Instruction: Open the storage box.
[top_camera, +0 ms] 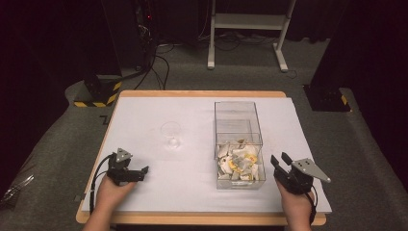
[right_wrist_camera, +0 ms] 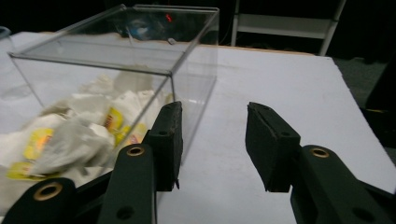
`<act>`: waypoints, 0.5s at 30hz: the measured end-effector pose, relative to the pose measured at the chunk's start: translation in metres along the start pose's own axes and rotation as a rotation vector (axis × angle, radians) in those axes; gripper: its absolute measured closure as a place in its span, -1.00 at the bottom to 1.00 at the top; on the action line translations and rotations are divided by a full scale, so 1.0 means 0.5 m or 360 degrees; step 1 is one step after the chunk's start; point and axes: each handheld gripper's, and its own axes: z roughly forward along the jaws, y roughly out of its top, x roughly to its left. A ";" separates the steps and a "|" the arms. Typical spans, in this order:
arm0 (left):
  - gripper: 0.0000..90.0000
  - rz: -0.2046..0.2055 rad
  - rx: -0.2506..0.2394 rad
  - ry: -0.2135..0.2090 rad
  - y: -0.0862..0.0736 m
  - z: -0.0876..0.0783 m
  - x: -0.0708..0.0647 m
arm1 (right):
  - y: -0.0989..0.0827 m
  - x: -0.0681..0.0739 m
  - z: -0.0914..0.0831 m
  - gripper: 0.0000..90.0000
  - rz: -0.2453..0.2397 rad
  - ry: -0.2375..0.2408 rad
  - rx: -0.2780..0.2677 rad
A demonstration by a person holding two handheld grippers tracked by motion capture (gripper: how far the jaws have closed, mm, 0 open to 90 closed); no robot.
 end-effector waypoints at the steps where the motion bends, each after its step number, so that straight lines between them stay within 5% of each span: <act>1: -0.89 0.0002 -0.0002 0.0001 0.000 0.000 0.000 | -0.003 -0.003 0.004 0.26 -0.0013 -0.0010 0.0009; 15: -0.85 -0.0001 -0.0014 -0.0015 -0.002 -0.001 -0.001 | -0.034 -0.034 0.043 0.19 -0.0018 -0.0002 0.0136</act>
